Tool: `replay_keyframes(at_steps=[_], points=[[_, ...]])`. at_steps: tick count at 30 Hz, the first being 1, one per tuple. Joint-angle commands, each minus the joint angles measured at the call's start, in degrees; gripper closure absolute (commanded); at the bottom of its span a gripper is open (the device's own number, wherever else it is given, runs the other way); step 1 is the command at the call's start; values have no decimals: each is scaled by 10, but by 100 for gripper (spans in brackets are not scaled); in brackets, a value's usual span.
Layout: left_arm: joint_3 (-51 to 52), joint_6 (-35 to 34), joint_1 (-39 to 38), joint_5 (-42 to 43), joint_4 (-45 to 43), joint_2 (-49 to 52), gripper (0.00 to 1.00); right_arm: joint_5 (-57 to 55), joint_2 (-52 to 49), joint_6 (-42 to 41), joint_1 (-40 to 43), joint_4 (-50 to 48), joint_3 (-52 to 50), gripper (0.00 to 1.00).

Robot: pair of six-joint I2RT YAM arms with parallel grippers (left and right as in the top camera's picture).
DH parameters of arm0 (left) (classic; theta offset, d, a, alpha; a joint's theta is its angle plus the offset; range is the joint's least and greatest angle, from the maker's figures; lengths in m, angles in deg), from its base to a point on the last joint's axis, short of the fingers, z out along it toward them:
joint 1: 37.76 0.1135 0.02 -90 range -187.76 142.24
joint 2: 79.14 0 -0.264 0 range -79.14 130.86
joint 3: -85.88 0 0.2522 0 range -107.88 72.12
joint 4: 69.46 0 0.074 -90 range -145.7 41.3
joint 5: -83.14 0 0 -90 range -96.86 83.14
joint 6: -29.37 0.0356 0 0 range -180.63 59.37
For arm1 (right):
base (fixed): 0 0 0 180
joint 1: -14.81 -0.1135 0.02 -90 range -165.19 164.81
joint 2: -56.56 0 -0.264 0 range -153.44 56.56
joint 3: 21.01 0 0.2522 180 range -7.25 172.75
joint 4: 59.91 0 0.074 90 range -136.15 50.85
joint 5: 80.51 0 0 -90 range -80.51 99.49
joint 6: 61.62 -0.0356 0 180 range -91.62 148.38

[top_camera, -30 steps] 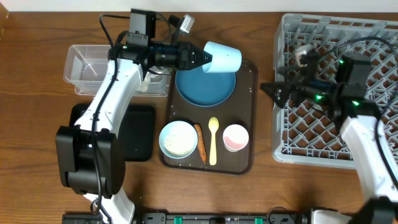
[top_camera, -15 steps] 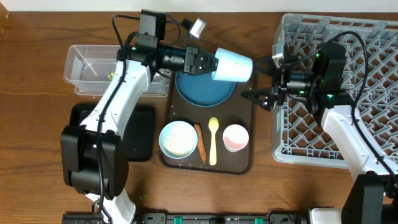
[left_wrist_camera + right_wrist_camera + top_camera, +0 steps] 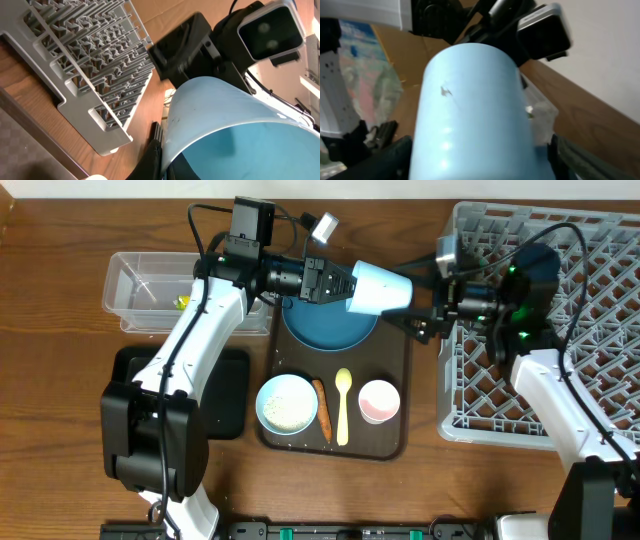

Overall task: Sort waste into correct bins and load items into the dishwasher rack
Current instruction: 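Carry the blue cup right and place it in the dish rack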

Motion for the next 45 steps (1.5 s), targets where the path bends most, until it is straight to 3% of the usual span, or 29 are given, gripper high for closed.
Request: replay_keyframes(at_steps=[1, 3, 10, 12, 15, 17, 21, 24, 27, 35, 45], points=[[-3, 1, -2, 14, -1, 8, 94, 1, -1, -11, -12, -1, 8, 20], [-3, 1, -2, 14, -1, 8, 94, 0, -1, -11, -14, -3, 8, 22], [-3, 1, -2, 13, -1, 8, 94, 1, -1, -11, -11, -3, 8, 47], [-3, 1, -2, 11, -1, 8, 94, 0, -1, -11, -9, -3, 8, 48], [-3, 1, -2, -27, 7, 8, 83, -8, -1, -33, -8, -2, 8, 50], [-3, 2, -2, -110, 32, 8, 65, -23, -1, -58, -8, 8, 8, 50], [-3, 2, -1, -367, 109, 8, 59, -92, -1, -75, -2, 71, 8, 55], [-3, 2, 2, -473, 143, 6, 59, -227, -1, -68, 1, 157, 8, 81], [-3, 2, 14, -508, 167, -6, 59, -361, 2, -54, 2, 226, 9, 98], [-3, 22, 29, -633, 233, -54, 58, -494, 76, -46, 35, 317, 25, 99], [-3, 34, 29, -654, 260, -65, 59, -727, 141, 1, 184, 665, 168, 99]])
